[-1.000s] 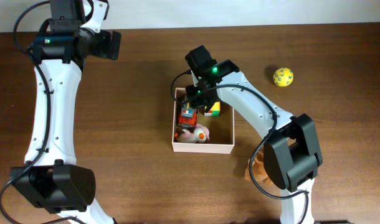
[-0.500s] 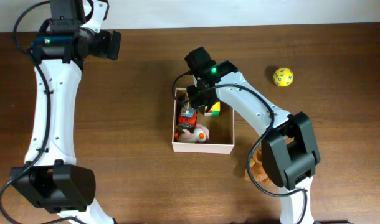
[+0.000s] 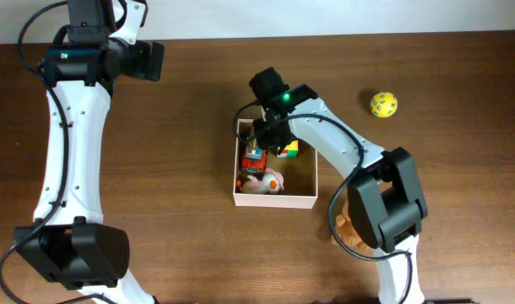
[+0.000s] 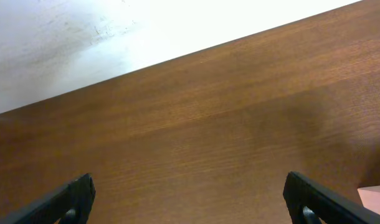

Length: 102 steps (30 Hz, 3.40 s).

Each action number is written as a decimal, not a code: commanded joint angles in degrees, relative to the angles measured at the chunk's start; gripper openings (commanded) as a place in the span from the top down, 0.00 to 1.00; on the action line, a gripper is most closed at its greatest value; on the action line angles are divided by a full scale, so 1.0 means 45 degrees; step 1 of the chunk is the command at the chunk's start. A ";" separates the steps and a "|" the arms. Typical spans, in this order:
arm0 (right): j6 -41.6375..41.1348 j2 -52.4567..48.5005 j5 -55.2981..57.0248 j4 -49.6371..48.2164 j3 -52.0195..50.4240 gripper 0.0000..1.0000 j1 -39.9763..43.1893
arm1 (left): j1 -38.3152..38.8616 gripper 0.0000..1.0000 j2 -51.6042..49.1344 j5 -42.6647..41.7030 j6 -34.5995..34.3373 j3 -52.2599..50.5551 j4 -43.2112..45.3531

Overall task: Pack container
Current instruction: 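Open the right gripper and raise it out of the box, then move the right gripper down over the brown teddy bear plush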

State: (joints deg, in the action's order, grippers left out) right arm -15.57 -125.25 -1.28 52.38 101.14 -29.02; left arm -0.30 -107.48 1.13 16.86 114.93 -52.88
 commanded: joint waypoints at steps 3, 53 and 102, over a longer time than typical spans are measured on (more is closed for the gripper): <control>0.0068 -0.0345 0.0481 0.0131 0.0068 0.89 0.0102 | 0.0029 0.01 0.0078 0.0044 -0.0131 0.0219 0.0029; 0.0588 -0.0316 0.1826 0.8315 0.8471 0.52 0.2710 | 0.0029 0.01 0.0078 0.0044 -0.0126 0.0219 0.0029; 0.0087 1.0156 -0.0661 0.6008 -0.7159 0.18 0.5833 | 0.0029 0.01 0.0078 0.0039 -0.0131 0.0219 0.0029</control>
State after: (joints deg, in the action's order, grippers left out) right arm -15.00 -80.90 -0.64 81.03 73.21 -2.13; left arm -0.30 -107.48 1.13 16.86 114.98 -52.88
